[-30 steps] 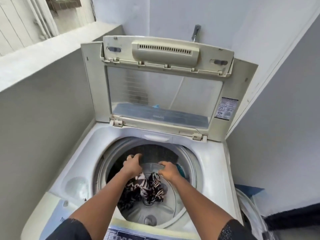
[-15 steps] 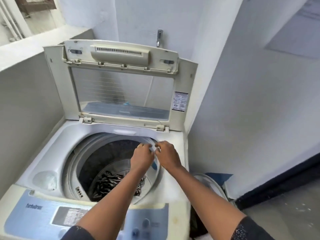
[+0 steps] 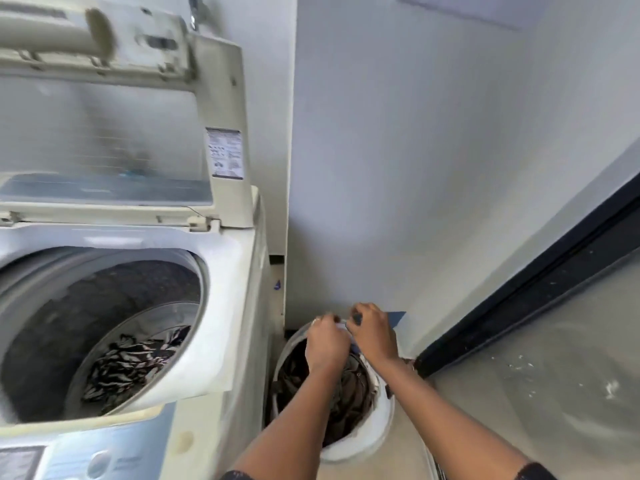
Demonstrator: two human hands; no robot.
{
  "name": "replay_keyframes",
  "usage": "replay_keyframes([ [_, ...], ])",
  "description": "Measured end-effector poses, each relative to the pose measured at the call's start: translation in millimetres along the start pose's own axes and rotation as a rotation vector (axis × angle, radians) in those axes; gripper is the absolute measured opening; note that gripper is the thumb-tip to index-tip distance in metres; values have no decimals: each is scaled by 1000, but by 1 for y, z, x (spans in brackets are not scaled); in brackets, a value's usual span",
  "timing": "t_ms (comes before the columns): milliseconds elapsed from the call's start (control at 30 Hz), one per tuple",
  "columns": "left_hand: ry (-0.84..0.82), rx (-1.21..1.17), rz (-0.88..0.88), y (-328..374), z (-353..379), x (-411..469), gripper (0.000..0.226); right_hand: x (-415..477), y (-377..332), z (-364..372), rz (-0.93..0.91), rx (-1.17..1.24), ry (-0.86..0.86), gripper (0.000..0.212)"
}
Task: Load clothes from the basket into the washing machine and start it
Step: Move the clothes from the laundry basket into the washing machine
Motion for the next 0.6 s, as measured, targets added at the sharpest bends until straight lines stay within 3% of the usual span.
replay_keyframes([
  [233, -98, 89, -308, -127, 109, 17, 40, 8, 140, 116, 205, -36, -225, 27],
  [367, -98, 111, -489, -185, 152, 20, 71, 6, 186, 192, 218, -80, -409, 31],
  [600, -57, 269, -482, -237, 172, 56, 75, 31, 189, 282, 60, -185, -521, 28],
])
Point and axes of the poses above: each hand's wrist, its own x-axis towards the middle knuckle, its own z-axis out of the palm, y = z × x, the point moved 6 cm from there along x, towards the middle knuckle, and after that the axes turned 2 degrees about z, right-handed, at the moved point
